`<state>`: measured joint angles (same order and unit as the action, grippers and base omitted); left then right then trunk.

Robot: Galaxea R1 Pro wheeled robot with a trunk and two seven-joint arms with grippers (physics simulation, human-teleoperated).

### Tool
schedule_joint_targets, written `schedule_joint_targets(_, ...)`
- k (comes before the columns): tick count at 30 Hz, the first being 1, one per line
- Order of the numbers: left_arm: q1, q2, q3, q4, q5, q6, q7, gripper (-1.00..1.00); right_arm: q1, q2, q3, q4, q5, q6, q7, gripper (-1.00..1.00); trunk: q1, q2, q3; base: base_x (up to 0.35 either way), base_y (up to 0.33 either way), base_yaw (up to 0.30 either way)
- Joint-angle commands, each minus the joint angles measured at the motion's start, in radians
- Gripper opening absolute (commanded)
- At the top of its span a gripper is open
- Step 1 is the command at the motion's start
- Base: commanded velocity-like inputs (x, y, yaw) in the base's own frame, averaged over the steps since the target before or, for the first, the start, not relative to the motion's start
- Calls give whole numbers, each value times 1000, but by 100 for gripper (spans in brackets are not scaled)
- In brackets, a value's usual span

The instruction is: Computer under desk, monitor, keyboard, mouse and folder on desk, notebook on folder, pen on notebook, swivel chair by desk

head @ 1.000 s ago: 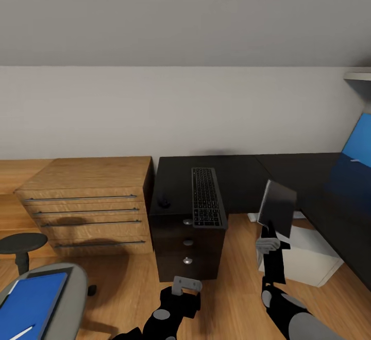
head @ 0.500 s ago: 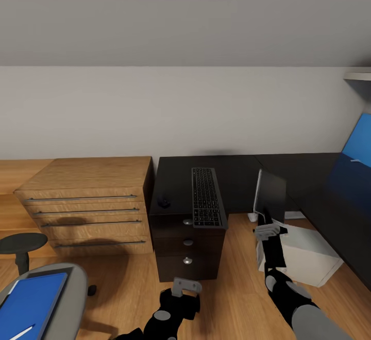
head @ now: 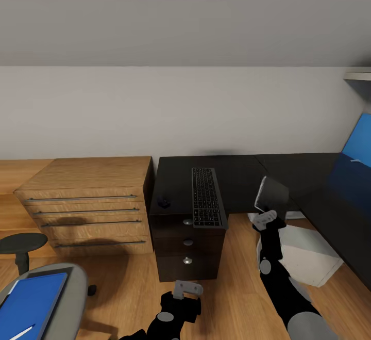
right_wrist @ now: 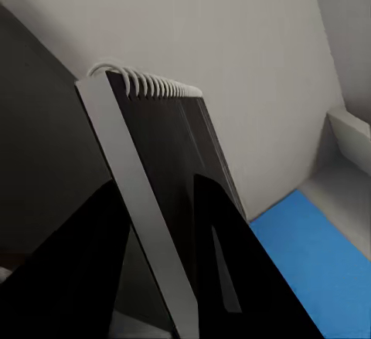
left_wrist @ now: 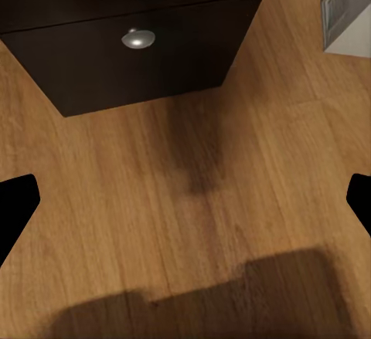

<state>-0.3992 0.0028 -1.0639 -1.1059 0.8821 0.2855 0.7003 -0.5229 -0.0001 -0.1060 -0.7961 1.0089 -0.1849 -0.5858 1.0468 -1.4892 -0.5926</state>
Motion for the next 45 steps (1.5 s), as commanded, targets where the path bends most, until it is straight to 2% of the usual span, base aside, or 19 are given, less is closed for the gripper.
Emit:
schedule_joint_targets(1,-1,0,-2,-1,3,3,7,100,11,5,-3,-3,4,-5,-8,-100,0,-1,-1,0,0,0)
schedule_joint_targets(6,-1,0,1,-2,3,3,7,100,38,23,0,-8,-2,-5,-76,-100,0,-1,-1,0,0,0)
schedule_joint_targets(9,-1,0,2,-2,3,3,7,100,45,57,-1,-7,-5,-4,-119,-100,0,-1,-1,0,0,0)
schedule_joint_targets(13,-1,0,2,-2,2,3,7,100,48,68,-2,-6,-5,-5,-132,-100,0,-1,-1,0,0,0)
schedule_joint_targets(17,-1,0,2,-2,3,3,7,100,62,68,-1,-6,0,-5,-136,-100,0,-1,-1,0,0,0)
schedule_joint_targets(20,-1,0,2,-2,3,3,7,100,102,67,0,-12,8,-7,-138,-100,0,-1,-1,0,0,0)
schedule_joint_targets(33,-1,0,3,-2,3,3,7,100,147,64,0,-39,22,-14,-128,-100,0,-1,-1,0,0,0)
schedule_joint_targets(36,-1,0,2,-2,3,3,7,100,185,63,-1,-48,20,-39,-126,-100,0,-1,-1,0,0,0)
schedule_joint_targets(45,-1,0,3,-1,4,4,7,100,194,60,-5,-57,13,-62,-125,-100,0,-1,-1,0,0,0)
